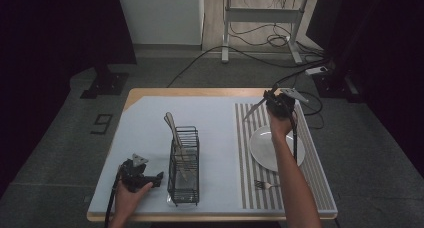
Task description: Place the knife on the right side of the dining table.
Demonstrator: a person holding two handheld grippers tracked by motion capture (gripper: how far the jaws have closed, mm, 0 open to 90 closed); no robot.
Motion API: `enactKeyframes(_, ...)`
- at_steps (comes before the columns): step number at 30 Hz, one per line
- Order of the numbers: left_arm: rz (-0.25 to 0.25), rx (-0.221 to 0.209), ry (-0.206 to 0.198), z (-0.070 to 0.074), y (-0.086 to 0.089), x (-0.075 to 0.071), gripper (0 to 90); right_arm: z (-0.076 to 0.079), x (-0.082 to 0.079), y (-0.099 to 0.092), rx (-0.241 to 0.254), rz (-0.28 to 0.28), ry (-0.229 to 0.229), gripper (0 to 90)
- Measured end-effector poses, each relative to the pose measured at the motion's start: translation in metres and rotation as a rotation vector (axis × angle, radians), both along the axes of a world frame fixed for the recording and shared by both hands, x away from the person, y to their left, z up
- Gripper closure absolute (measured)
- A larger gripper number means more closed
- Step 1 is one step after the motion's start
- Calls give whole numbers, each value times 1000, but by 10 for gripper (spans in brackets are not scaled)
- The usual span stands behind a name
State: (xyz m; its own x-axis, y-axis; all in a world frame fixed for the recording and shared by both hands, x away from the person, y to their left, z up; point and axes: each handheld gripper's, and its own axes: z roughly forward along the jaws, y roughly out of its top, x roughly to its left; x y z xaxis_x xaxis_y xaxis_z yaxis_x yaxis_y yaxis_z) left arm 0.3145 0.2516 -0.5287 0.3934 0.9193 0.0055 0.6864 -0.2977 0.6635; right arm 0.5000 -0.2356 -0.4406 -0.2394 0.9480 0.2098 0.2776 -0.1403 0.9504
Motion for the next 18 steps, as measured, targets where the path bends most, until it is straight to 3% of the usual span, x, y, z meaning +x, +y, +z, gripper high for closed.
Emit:
enactKeyframes(4,0,0,0,0,0,0,0,-7,0,-8,-2,-21,-10,767)
enactKeyframes(8,0,0,0,0,0,0,0,-12,0,-18,13,-40,11,748)
enactKeyframes(18,0,0,0,0,0,0,0,-20,-1,-31,-11,-67,43,698)
